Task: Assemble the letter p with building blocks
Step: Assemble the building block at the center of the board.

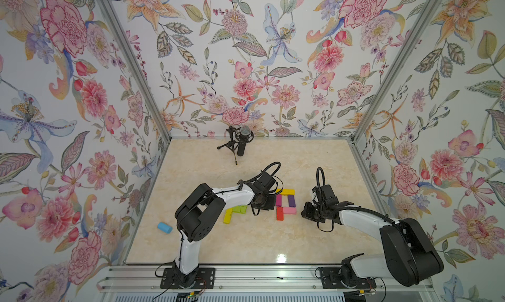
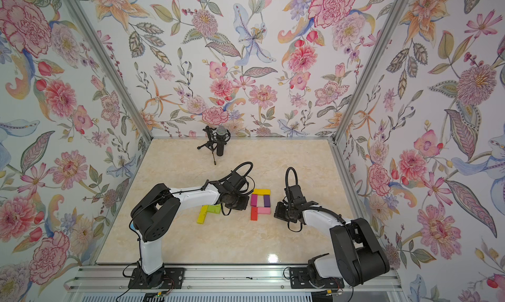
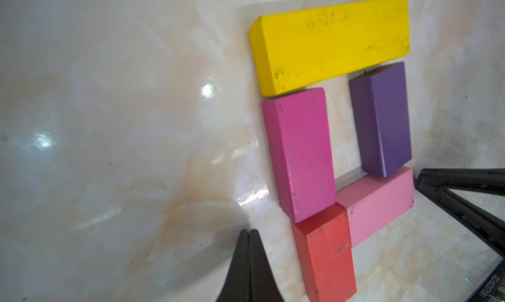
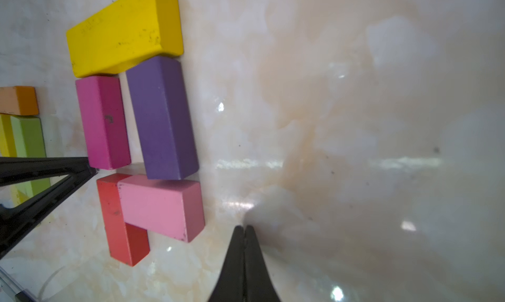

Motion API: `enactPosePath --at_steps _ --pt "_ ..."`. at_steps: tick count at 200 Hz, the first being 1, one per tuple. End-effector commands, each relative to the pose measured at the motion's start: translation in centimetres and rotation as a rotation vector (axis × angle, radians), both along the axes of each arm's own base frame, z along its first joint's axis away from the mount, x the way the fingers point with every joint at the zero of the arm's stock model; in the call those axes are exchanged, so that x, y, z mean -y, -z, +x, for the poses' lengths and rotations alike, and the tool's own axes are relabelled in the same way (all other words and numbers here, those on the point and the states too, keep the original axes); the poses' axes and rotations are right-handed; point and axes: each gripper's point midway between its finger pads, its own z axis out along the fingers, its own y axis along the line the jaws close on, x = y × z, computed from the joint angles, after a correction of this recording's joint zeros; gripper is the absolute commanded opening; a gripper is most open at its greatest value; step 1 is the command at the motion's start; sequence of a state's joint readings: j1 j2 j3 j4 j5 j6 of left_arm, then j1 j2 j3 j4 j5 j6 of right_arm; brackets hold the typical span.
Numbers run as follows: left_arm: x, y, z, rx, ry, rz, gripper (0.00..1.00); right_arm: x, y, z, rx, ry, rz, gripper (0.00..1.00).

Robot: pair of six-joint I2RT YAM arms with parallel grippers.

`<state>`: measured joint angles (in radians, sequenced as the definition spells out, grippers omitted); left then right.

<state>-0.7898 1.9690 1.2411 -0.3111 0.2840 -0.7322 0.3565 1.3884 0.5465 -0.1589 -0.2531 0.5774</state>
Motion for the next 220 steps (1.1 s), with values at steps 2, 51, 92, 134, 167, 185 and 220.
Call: enactPosePath --at_steps 2,51,92,134,167,185,220 --pt "0.3 0.4 0.7 -0.002 0.018 -0.001 0.00 -0.7 0.0 0.2 0.002 -0.006 0.026 0.00" --pt "0.8 0.4 0.9 -0.002 0.012 -0.022 0.00 -1.1 -0.1 0.8 0.006 -0.009 0.035 0.00" --pt "1.3 0.2 1.1 -0.002 0.017 -0.039 0.00 -1.7 -0.2 0.9 0.002 -0.024 0.050 0.00" --pt "1.6 0.2 1.0 -0.010 0.020 -0.046 0.00 -2.0 -0.2 1.0 0.002 -0.029 0.055 0.00" --pt "1.8 0.2 0.9 -0.015 0.023 -0.053 0.00 -2.4 0.0 1.1 -0.003 -0.036 0.062 0.00" --pt "2.0 0.2 0.9 -0.014 0.028 -0.057 0.00 -2.6 0.1 1.1 -0.008 -0.039 0.062 0.00" --pt "2.2 0.3 0.8 -0.018 0.032 -0.057 0.00 -2.7 0.1 1.2 -0.008 -0.042 0.063 0.00"
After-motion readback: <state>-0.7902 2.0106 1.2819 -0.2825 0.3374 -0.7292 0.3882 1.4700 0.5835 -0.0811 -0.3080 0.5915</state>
